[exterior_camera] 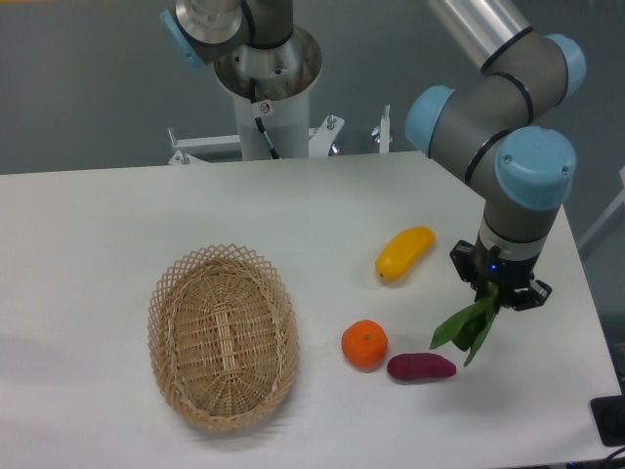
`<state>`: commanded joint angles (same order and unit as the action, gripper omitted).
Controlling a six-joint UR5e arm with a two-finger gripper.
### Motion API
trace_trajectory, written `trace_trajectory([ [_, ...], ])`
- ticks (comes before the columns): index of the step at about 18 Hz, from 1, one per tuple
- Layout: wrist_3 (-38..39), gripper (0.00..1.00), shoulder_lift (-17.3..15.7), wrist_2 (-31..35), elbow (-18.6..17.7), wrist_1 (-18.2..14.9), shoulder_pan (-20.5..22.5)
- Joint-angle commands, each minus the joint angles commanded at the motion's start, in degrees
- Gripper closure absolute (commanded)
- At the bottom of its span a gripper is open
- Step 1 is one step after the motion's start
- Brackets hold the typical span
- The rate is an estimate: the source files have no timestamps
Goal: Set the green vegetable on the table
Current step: 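Carry the held green bok choy up and over toward the basket side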
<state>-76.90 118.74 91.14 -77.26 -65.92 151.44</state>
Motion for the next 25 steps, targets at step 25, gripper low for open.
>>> trace_trajectory([
  [25, -0.09, 0.98, -20.29, 0.35, -27.05, 1.14, -5.97],
])
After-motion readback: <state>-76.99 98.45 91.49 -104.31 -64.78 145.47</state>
